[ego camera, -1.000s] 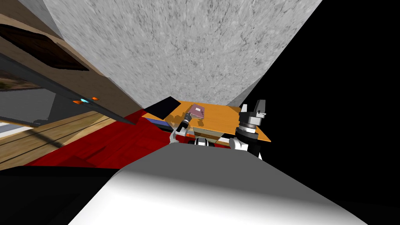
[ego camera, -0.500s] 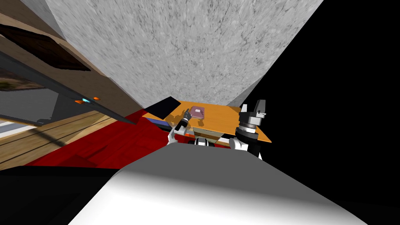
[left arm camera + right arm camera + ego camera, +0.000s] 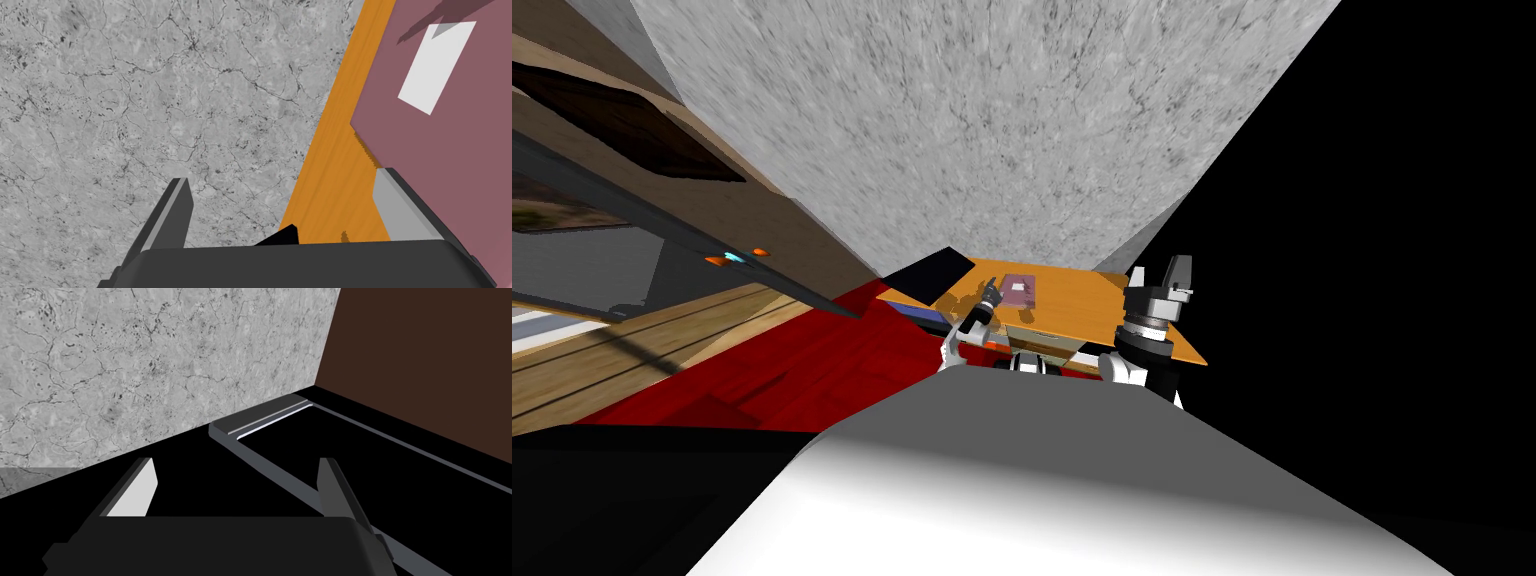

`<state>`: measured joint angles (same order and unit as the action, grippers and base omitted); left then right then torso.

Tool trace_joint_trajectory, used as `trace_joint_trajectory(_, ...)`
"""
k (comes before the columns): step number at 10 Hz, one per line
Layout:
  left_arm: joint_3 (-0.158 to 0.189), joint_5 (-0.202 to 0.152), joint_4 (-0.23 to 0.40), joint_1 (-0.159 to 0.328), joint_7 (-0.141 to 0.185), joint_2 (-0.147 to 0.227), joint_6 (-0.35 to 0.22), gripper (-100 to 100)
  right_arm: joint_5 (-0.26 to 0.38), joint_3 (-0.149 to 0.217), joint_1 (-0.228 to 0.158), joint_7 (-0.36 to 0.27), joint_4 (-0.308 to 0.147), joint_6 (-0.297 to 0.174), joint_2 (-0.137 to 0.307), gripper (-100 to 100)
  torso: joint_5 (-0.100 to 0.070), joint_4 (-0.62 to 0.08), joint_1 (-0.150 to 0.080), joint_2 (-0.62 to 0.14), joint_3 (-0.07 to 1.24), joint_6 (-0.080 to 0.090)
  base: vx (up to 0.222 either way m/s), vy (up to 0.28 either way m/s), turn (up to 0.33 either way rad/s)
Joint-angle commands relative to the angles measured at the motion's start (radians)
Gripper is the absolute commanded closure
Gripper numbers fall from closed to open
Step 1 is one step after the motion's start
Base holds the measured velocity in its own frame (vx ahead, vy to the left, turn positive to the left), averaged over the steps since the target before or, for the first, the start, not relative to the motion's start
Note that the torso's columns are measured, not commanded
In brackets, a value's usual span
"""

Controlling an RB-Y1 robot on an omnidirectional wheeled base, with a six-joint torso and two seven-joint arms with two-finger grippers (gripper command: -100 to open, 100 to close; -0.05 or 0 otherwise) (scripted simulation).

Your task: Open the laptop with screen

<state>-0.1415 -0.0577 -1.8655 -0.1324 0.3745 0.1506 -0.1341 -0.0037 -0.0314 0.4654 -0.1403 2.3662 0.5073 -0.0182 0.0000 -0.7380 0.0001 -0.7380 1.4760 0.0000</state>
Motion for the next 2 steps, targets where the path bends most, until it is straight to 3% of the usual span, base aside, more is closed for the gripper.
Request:
trace_joint_trajectory(1, 0.0, 0.0, 0.0, 0.0, 0.0, 0.0, 0.0, 0, 0.0, 0.0, 0.0, 0.0, 0.0, 0.0, 0.0, 0, 0.0, 0.0, 0.0, 0.0, 0.0, 0.0, 0.0, 0.0, 0.0)
trace_joint_trajectory(2, 0.0, 0.0, 0.0, 0.0, 0.0, 0.0, 0.0, 0, 0.0, 0.0, 0.0, 0.0, 0.0, 0.0, 0.0, 0, 0.0, 0.0, 0.0, 0.0, 0.0, 0.0, 0.0, 0.0, 0.0)
